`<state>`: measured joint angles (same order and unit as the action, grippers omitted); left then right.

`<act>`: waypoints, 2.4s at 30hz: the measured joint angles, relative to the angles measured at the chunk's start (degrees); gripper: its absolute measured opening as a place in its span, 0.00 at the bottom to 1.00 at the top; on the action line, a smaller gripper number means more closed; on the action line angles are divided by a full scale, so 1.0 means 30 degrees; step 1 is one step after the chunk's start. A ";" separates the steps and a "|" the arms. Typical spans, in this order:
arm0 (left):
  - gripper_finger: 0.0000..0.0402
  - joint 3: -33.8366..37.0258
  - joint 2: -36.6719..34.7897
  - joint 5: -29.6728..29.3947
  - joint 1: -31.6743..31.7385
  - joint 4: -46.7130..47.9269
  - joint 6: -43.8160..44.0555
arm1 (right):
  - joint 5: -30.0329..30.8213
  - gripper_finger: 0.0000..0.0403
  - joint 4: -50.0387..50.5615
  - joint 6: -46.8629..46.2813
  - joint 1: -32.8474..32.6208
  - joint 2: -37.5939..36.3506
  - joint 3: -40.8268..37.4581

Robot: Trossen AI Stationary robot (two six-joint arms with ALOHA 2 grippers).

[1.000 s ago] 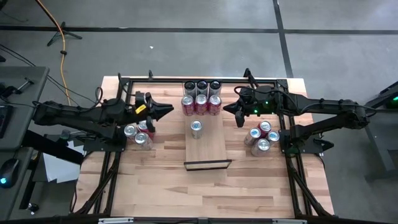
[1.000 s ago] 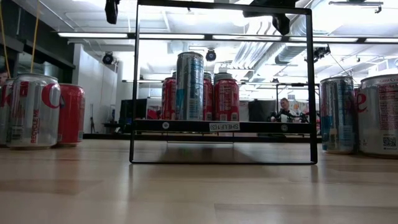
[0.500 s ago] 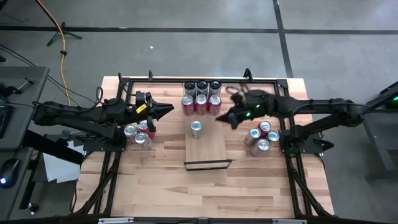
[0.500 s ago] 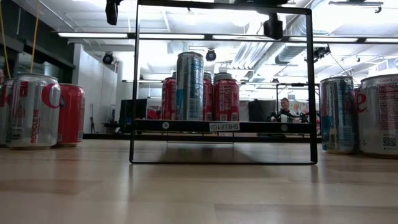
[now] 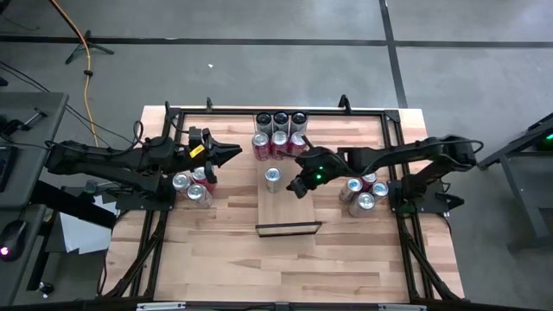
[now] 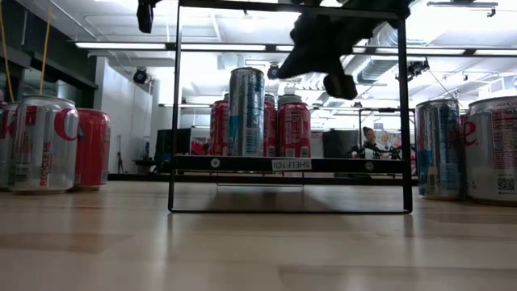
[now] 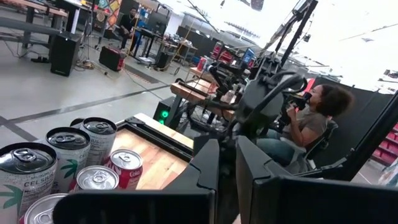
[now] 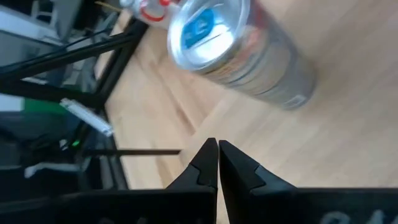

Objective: Place canned beverage on shelf
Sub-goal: Put the top left blue soda can on the shelf

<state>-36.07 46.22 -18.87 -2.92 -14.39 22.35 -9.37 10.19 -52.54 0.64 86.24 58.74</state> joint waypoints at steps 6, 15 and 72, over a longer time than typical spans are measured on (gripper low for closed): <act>0.00 0.0000 0.0000 0.0000 0.0000 0.0014 0.0000 | 0.0337 0.00 -0.1341 -0.0258 0.0022 0.1094 0.0000; 0.00 0.0000 0.0000 0.0007 0.0000 0.0007 0.0007 | 0.0289 0.00 -0.2999 -0.0488 0.0022 0.2401 0.0007; 0.00 0.0007 0.0000 0.0007 -0.0007 0.0004 0.0000 | 0.1130 0.00 -0.4042 0.1022 0.0175 0.2410 0.0007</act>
<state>-36.05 46.22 -18.85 -2.94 -14.38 22.35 -5.98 -1.93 -49.47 1.17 93.48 58.76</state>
